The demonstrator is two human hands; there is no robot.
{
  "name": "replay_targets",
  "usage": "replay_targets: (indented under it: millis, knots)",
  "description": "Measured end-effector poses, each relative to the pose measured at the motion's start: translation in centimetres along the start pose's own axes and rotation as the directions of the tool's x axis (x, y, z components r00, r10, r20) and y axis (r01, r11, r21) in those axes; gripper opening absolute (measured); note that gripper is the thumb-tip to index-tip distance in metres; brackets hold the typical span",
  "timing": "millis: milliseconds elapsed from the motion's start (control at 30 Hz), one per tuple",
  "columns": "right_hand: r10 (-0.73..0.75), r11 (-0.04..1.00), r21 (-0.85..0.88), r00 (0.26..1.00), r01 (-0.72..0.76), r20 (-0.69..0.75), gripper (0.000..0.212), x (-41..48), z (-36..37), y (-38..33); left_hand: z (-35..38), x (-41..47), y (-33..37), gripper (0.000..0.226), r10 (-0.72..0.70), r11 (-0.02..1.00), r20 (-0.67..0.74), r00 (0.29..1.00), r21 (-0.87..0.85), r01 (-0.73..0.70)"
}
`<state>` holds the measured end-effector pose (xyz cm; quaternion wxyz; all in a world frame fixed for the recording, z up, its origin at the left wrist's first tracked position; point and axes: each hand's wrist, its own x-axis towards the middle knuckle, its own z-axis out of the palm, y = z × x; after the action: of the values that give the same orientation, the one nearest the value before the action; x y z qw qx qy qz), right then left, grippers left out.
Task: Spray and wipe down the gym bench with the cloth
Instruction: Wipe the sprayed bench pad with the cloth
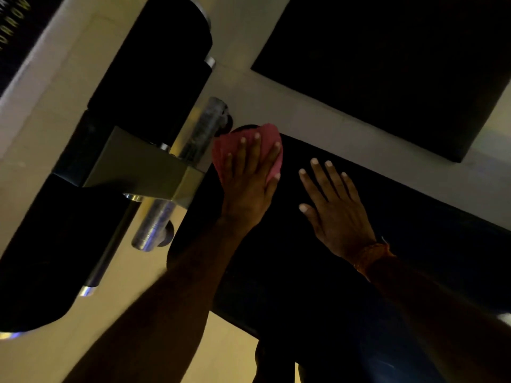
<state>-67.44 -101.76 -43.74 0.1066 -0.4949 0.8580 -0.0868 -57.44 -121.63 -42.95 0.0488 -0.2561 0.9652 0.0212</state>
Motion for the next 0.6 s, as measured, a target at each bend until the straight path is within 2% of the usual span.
replay_targets:
  millis: [100, 300, 400, 467, 533, 600]
  knots:
    - [0.034, 0.999, 0.023, 0.999, -0.035, 0.034, 0.066, 0.1, -0.4, -1.0, 0.4, -4.6, -0.6, 0.061, 0.042, 0.998, 0.038, 0.998, -0.041, -0.040]
    - [0.005, 1.000, 0.004, 0.998, -0.005, 0.066, 0.066, -0.2, 0.3, -3.0, 0.1, -4.9, -0.7, 0.060, -0.130, 0.991, -0.027, 0.991, -0.025, 0.130]
    - [0.025, 1.000, 0.013, 0.998, -0.026, 0.065, 0.068, -0.7, 0.6, -3.8, 0.7, -9.8, 0.1, 0.061, -0.064, 0.995, -0.016, 0.998, -0.072, 0.063]
    - [-0.059, 0.998, -0.005, 0.996, 0.059, 0.073, 0.068, -1.4, 0.8, -4.6, 0.6, -11.5, -1.1, 0.060, -0.043, 0.996, -0.018, 0.999, -0.074, 0.042]
    - [-0.102, 0.994, -0.027, 0.993, 0.104, 0.061, 0.067, -1.9, 1.0, -4.7, 0.0, -10.0, -2.5, 0.059, -0.128, 0.991, -0.060, 0.990, -0.047, 0.126]
    - [-0.056, 0.998, -0.015, 0.997, 0.057, 0.049, 0.067, -2.0, 1.2, -4.7, -0.4, -8.8, -2.4, 0.059, -0.244, 0.968, -0.047, 0.969, -0.072, 0.240]
